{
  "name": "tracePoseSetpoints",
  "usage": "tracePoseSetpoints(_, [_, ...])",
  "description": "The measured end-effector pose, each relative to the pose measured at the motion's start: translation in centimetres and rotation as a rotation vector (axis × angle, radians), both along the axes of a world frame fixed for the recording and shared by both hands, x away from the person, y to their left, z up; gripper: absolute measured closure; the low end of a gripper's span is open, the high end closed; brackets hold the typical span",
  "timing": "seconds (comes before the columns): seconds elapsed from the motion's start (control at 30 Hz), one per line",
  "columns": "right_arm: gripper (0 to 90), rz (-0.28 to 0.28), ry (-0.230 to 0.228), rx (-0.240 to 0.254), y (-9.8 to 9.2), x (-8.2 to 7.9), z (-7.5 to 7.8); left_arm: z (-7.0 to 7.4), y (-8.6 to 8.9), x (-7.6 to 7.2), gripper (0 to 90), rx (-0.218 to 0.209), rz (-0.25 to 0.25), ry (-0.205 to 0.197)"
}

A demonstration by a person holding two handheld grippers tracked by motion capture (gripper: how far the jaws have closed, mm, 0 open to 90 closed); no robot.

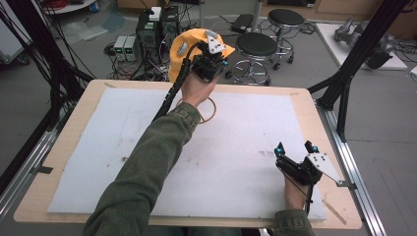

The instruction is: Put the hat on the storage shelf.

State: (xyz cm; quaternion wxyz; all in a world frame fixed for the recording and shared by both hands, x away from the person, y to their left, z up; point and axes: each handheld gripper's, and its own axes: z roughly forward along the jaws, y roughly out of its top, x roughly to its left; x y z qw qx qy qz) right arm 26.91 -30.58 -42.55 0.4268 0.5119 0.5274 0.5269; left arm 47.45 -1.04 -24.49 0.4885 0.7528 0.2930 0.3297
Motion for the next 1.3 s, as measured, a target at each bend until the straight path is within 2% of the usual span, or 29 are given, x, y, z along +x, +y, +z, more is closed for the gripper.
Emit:
tracePoseSetpoints(0.03, [4.6,0.001,-0.001,0.001,0.0,0.0,0.0,0.0,0.0,0.0,86.6,0.0,0.0,0.0])
tracePoseSetpoints(0.23, [4.6,-0.002,0.003,0.009,0.0,0.0,0.0,-1.0,-0.6,-0.2,86.5,0.08,-0.019,-0.006])
tracePoseSetpoints(0.33, [4.6,-0.001,-0.001,0.005,-0.1,0.0,0.0,-1.6,-0.7,-0.4,86.5,0.094,-0.025,-0.004])
tracePoseSetpoints(0.47, [4.6,0.0,-0.001,0.007,-0.1,0.0,0.0,-1.8,-0.4,-0.4,86.5,0.073,-0.031,0.004])
tracePoseSetpoints(0.63, [4.6,-0.005,0.0,0.018,-0.3,0.0,0.0,-1.9,-0.1,-0.7,85.8,0.072,-0.04,0.005])
tracePoseSetpoints(0.7, [4.6,-0.007,0.001,0.023,-0.3,0.0,0.0,-2.2,0.0,-0.7,85.2,0.073,-0.043,0.026])
tracePoseSetpoints(0.87, [4.7,-0.005,-0.001,0.022,-0.2,-0.1,0.0,-2.4,0.1,-0.8,81.7,0.068,-0.049,0.038])
tracePoseSetpoints(0.93, [4.7,-0.005,-0.002,0.022,-0.2,-0.1,0.0,-2.4,0.1,-0.8,76.9,0.063,-0.053,0.04])
tracePoseSetpoints(1.0, [4.7,-0.005,0.0,0.021,-0.3,0.0,0.0,-2.3,0.3,-0.9,75.9,0.051,-0.061,0.05])
tracePoseSetpoints(1.03, [4.8,-0.005,0.004,0.024,-0.3,0.0,0.0,-2.2,0.4,-0.9,68.2,0.051,-0.059,0.048])
tracePoseSetpoints(1.07, [4.8,-0.005,0.004,0.024,-0.3,0.0,0.0,-2.1,0.5,-1.0,68.2,0.045,-0.066,0.046])
tracePoseSetpoints(1.1, [5.0,-0.003,0.0,0.023,-0.3,0.0,0.0,-2.0,0.6,-1.0,59.2,0.031,-0.086,0.047])
tracePoseSetpoints(1.13, [5.1,-0.004,-0.001,0.024,-0.3,-0.1,0.0,-1.9,0.8,-1.0,54.4,0.021,-0.092,0.045])
tracePoseSetpoints(1.2, [5.1,-0.003,-0.002,0.024,-0.2,-0.1,0.0,-1.7,1.1,-1.0,51.9,-0.01,-0.113,0.051])
tracePoseSetpoints(1.23, [5.1,-0.005,-0.001,0.024,-0.2,-0.1,0.1,-1.5,1.4,-1.0,39.4,-0.034,-0.118,0.046])
tracePoseSetpoints(1.27, [5.1,-0.006,-0.001,0.024,-0.2,-0.1,0.1,-1.5,1.4,-1.0,35.8,-0.034,-0.118,0.046])
tracePoseSetpoints(1.3, [5.1,-0.008,0.001,0.027,-0.2,-0.2,0.1,-1.4,1.6,-1.1,31.3,-0.052,-0.12,0.038])
